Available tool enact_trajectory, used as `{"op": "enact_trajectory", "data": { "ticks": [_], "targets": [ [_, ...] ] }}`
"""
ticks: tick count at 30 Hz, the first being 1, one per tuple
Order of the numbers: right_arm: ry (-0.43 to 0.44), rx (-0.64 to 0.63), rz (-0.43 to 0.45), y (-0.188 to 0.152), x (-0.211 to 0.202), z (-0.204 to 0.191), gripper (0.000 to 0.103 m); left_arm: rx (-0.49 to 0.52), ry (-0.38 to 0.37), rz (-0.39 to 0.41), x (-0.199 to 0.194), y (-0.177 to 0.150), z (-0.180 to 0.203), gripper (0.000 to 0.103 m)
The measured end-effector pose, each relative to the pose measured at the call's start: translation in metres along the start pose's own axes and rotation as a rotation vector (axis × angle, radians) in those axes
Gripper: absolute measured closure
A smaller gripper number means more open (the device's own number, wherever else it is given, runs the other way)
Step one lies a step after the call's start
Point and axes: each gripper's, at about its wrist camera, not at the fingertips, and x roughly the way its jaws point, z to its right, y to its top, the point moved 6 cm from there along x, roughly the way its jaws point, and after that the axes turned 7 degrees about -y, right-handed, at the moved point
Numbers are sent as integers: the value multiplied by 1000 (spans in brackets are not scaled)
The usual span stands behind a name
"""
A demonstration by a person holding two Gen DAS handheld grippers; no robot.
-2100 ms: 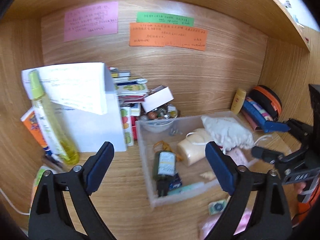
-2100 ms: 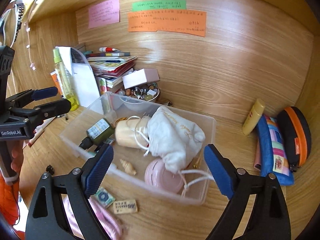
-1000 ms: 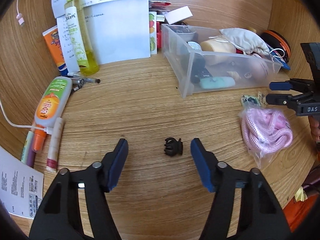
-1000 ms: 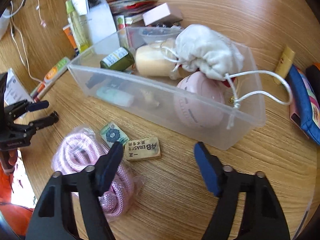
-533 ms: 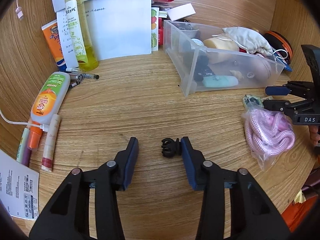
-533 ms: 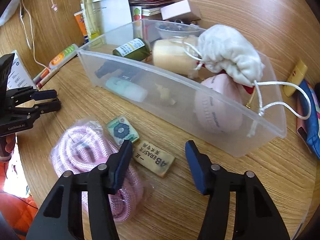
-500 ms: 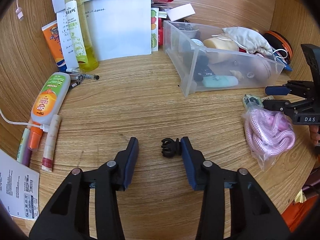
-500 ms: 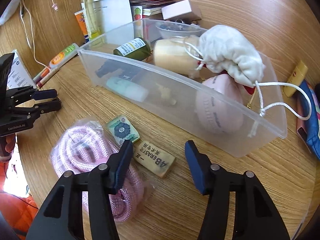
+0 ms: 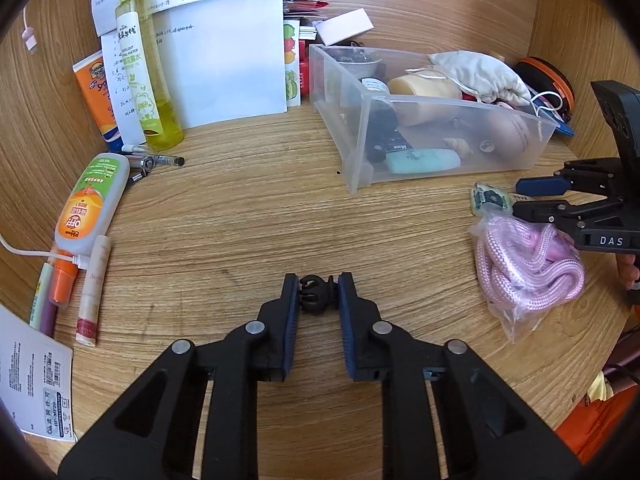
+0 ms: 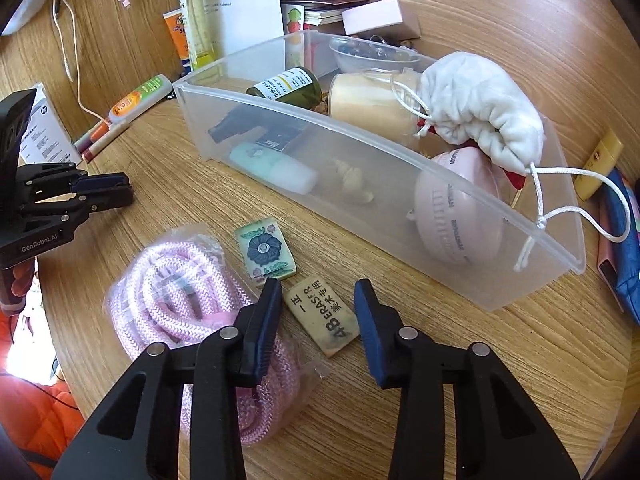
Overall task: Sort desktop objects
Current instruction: 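Close the left gripper on the black clip while the right gripper closes on the eraser, then carry the black clip with the left gripper over the clear box while the right carries the eraser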
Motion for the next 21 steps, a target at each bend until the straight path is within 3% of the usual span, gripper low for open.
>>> {"op": "enact_trajectory", "data": {
  "ticks": [3, 11, 21],
  "targets": [
    [-14, 1, 2, -1, -2, 1, 76, -11, 1, 15, -3, 3, -1, 85],
    [-52, 29, 7, -2, -4, 23, 77, -16, -18, 73, -15, 21, 3, 85],
    [-74, 68, 94, 9, -34, 44, 78, 7, -63, 154, -27, 52, 22, 85]
  ]
}}
